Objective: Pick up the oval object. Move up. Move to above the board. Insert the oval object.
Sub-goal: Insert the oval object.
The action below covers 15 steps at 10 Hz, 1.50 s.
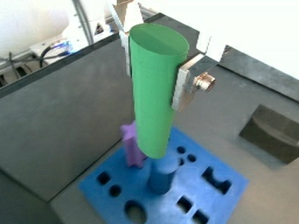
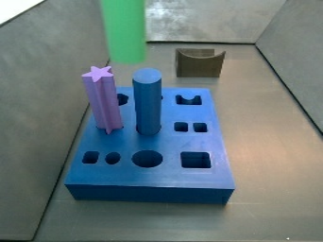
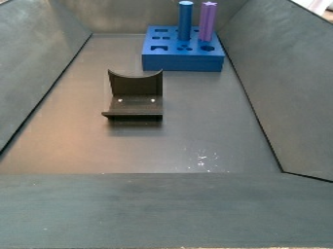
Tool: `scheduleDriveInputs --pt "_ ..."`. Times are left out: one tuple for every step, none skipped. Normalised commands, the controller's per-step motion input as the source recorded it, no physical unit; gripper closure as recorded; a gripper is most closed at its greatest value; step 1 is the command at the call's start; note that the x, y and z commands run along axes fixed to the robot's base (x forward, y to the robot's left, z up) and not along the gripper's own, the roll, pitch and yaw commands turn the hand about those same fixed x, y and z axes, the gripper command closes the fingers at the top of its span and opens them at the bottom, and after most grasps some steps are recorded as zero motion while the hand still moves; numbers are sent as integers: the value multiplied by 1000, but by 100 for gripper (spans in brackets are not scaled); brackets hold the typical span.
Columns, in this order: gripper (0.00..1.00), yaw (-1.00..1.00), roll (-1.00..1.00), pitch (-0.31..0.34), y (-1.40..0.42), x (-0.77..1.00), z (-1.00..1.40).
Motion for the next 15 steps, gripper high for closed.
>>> scheduleDriveInputs --pt "100 60 240 -83 -554 34 -114" --pt "100 154 197 -11 -411 271 -114" --pt "100 240 156 0 -240 414 -243" --pt "100 269 136 0 -217 380 -357" --pt "100 271 110 0 -171 334 -463" --pt "100 246 27 0 -143 314 -597" --pt "100 200 0 0 -111 177 -683" --pt "100 89 -39 0 -54 123 -746" --pt "100 0 -17 -20 -71 11 -729" --pt "100 0 -1 -30 -69 0 -743" --pt "100 -17 0 -7 -11 0 -683" --pt "100 -60 0 -43 0 -263 -340" --pt "100 0 0 -34 0 -34 0" --pt "100 -37 80 -36 -83 -37 -369" --pt "100 -97 80 -36 -131 0 -391"
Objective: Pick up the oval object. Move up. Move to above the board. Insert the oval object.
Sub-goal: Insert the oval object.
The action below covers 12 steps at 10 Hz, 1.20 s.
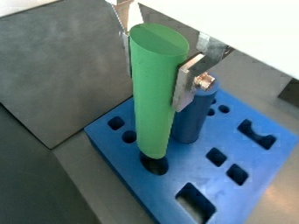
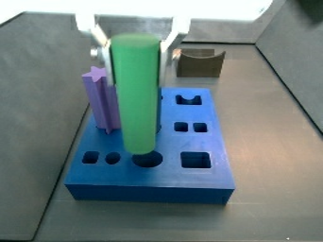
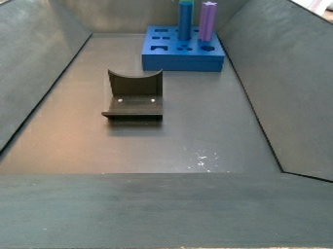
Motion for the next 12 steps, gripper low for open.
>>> scheduleDriveInputs --pt "100 -77 24 -33 -51 166 -337" --pt "100 0 51 0 0 143 -300" --pt "100 0 53 0 14 166 -280" --pt "100 0 41 17 3 217 -286" --pt "100 0 103 6 0 109 -369" --pt "100 0 90 1 -80 189 -449" --pt "100 0 96 0 -120 183 -549" --pt "100 0 143 -27 -137 17 -666" --pt "100 0 166 -24 -106 0 -711" --pt "100 0 161 -66 -123 0 -766" --pt "100 0 184 -104 -140 0 -840" --pt "100 0 0 -6 0 0 0"
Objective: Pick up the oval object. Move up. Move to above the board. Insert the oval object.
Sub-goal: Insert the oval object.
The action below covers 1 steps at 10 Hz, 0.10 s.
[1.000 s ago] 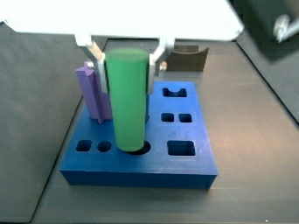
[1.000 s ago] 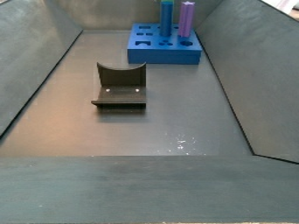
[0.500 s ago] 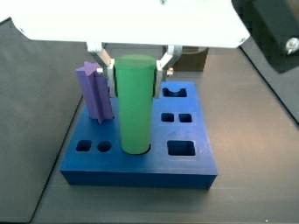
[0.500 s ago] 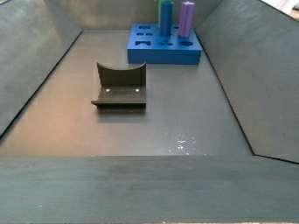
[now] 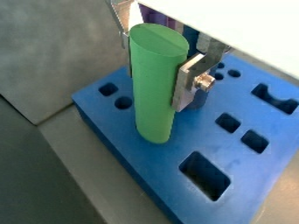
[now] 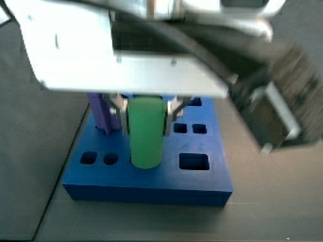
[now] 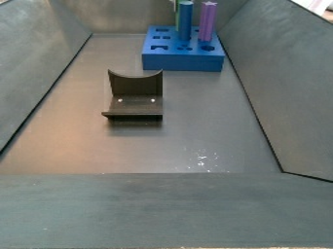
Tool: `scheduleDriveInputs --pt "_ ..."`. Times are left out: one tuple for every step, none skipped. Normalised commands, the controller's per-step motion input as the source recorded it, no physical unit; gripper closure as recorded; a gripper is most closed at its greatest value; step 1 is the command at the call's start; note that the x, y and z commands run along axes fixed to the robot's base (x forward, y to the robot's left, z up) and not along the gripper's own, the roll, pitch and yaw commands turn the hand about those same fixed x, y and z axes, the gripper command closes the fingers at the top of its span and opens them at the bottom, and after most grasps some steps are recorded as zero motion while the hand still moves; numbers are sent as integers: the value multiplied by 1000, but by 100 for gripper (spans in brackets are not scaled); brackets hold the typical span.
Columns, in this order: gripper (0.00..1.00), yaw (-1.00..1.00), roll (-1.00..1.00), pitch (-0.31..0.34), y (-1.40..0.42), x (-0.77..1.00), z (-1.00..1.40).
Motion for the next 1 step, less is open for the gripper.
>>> scheduleDriveInputs --pt "100 0 0 0 0 0 0"
